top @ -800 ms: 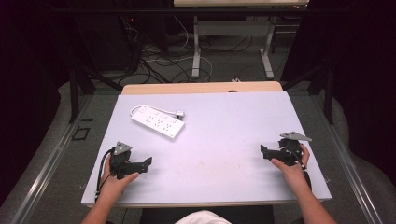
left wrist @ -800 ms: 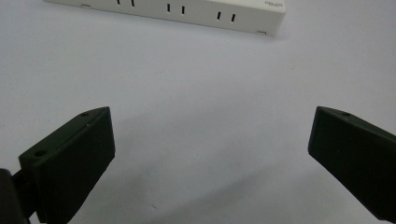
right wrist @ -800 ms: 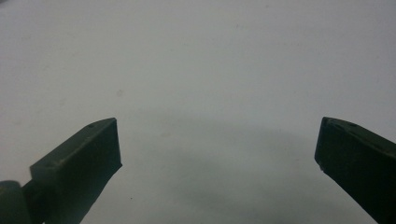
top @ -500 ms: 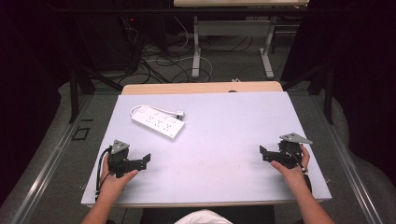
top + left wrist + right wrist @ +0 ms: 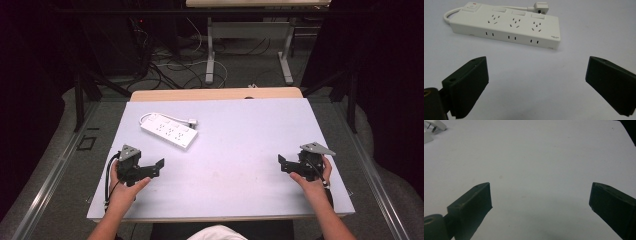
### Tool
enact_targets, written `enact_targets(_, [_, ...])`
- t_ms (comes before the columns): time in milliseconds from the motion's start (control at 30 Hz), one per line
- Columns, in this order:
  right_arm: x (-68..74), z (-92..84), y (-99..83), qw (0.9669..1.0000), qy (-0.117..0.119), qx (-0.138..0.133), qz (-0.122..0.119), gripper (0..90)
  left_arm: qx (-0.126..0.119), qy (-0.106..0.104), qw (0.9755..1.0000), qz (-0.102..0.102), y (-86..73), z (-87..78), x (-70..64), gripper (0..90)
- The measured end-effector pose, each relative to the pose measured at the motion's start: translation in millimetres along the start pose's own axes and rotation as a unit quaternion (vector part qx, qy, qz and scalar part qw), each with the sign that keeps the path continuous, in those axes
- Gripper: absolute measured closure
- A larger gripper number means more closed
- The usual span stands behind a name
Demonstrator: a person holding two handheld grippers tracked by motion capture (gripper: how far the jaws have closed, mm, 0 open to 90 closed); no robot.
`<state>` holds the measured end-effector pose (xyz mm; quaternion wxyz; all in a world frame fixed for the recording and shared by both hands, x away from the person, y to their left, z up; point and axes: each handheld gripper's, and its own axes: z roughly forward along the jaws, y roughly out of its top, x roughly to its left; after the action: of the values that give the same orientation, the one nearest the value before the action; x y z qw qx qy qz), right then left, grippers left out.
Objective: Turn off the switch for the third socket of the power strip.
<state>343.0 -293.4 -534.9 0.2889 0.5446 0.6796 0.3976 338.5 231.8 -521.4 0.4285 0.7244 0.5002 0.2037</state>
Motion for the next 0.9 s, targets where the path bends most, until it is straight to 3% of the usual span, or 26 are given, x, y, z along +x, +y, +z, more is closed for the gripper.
enact_targets(200, [0.4, -1.3, 0.0, 1.0000, -0.001, 0.000, 0.005, 5.9, 0.005, -0.006, 0.9999, -0.011, 10.9, 3.6, -1.9, 7.3])
enact_targets(500, [2.4, -2.2, -0.4, 1.0000, 0.003, 0.001, 0.003, 6.5, -0.006, -0.005, 0.9998, -0.018, 30.9, 7.8, -4.8, 10.2])
enact_targets(900, [3.7, -0.3, -2.3, 0.9999, 0.009, 0.006, -0.001, 6.7, -0.004, 0.000, 1.0000, 0.003, 57.6, 17.2, -10.2, 15.5])
